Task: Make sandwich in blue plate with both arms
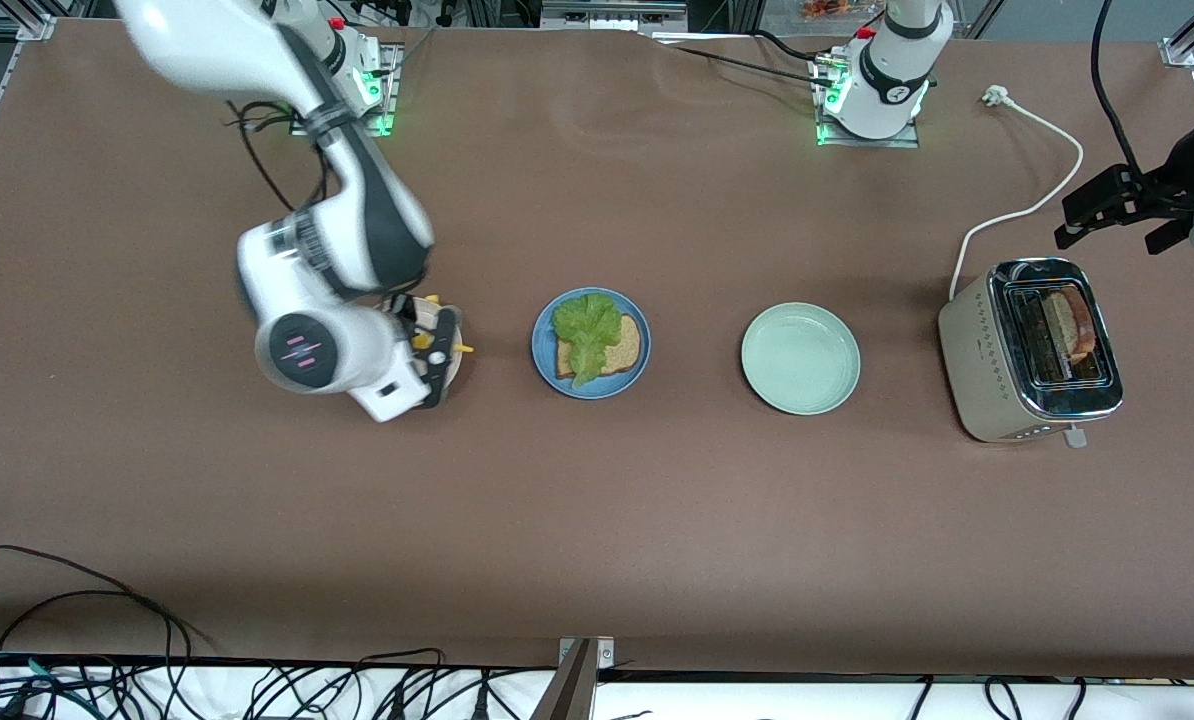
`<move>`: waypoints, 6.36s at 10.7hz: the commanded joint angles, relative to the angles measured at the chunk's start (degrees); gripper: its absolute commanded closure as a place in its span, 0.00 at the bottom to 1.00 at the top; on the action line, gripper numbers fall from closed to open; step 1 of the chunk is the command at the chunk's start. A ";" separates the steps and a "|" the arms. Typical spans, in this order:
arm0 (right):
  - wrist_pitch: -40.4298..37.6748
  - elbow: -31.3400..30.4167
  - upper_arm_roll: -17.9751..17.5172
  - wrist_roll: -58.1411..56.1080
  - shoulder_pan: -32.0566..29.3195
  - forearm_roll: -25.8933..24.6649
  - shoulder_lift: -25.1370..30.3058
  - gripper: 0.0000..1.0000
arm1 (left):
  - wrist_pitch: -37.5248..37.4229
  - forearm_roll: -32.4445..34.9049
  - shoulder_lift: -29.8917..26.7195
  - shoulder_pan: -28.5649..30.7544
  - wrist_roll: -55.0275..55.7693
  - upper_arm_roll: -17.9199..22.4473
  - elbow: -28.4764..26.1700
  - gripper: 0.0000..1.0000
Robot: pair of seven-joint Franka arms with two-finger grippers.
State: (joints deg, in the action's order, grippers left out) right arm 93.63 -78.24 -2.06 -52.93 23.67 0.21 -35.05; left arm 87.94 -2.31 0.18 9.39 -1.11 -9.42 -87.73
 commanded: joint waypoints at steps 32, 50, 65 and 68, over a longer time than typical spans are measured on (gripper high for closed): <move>-5.39 14.34 2.50 14.26 18.10 -21.45 -5.39 0.86 | 5.30 1.61 -3.79 1.86 -1.17 1.76 -10.00 0.01; -20.85 7.14 2.06 -56.61 -25.33 39.07 -3.70 0.87 | 27.81 6.27 7.11 2.21 -4.25 12.84 -24.33 0.38; -29.63 6.61 2.15 -90.33 -38.26 45.93 -26.65 0.86 | 28.43 10.75 4.06 1.86 -3.19 12.14 -24.16 1.00; -29.99 6.09 2.32 -89.98 -38.70 45.23 -27.18 0.78 | 26.51 10.66 -0.17 2.03 -3.02 10.22 -21.44 1.00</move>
State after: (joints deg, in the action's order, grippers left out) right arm 65.27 -72.27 0.84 -143.85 -14.00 45.32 -61.76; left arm 116.74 6.60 3.64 11.34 -4.16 2.41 -111.00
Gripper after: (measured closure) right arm 0.833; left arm 0.877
